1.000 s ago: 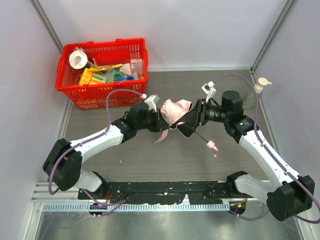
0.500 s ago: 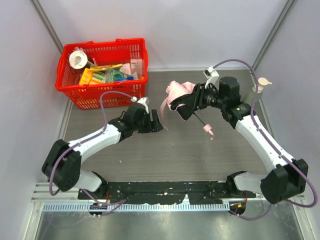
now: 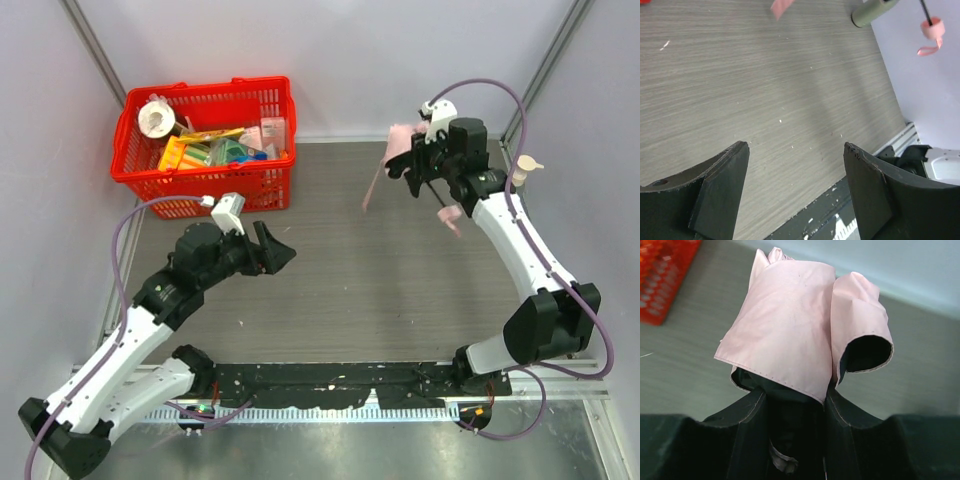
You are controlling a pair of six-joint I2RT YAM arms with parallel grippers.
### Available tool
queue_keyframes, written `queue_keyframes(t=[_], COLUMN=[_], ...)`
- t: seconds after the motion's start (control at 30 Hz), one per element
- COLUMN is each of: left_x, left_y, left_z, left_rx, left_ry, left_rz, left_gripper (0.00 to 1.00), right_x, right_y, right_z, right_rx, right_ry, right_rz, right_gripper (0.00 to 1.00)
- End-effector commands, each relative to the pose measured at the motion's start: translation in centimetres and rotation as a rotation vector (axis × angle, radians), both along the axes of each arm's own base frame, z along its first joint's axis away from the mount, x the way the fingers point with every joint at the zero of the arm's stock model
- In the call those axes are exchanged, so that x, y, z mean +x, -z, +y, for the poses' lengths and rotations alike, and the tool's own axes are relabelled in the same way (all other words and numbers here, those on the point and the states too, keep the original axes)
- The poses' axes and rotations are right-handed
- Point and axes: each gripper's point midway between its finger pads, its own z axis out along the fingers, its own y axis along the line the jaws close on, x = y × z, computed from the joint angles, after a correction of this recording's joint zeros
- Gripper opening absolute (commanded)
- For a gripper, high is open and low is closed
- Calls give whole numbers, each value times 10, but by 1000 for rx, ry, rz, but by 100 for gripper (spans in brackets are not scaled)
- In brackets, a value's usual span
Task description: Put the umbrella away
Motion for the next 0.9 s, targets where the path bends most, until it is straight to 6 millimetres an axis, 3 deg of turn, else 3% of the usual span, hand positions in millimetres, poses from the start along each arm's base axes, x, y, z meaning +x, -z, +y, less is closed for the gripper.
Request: queue_keyframes(t=[0.0,0.07,0.1,0.13,0.17,0.2,0.23,0.4,0.43,0.53,0.6,0.7,0.87], left_x=[-25,-32,-36,-39,-41,-43,-44,-47,-47,-49,-49,-50,-49], left_y=[1,-4,-7,-7,-9,-9,-8,-9,-8,-5,-1,2,11], left_z=[2,2,3,4,6,8,11,15,15,16,20,23,24], left_rx=[-54,-86,-97,-101,-104,-102,-97,-122,-128,-143,-147,-151,-155], left_ry=[39,48,53,57,55,50,42,23,20,7,-12,-32,-53], left_rz=[43,45,45,47,45,41,39,34,35,43,44,47,70], left_gripper=[79,79,79,79,79,79,79,79,79,79,79,79,79], right_x=[20,19,18,17,16,15,12,-6,-14,-37,-61,-87,-122], right_y=[-96,-104,-117,-108,-113,-96,-94,-23,-13,39,72,113,153], right_z=[-61,-81,-89,-89,-84,-79,-61,-11,8,41,76,106,143], right_rx=[-419,-539,-600,-642,-710,-758,-812,-894,-884,-891,-900,-911,-854], right_ry=[136,199,226,224,225,201,177,105,66,-3,-95,-183,-280], right_rz=[-318,-351,-397,-388,-419,-399,-427,-464,-484,-484,-492,-480,-457], right_gripper=[1,1,1,1,1,1,1,1,1,1,1,1,1])
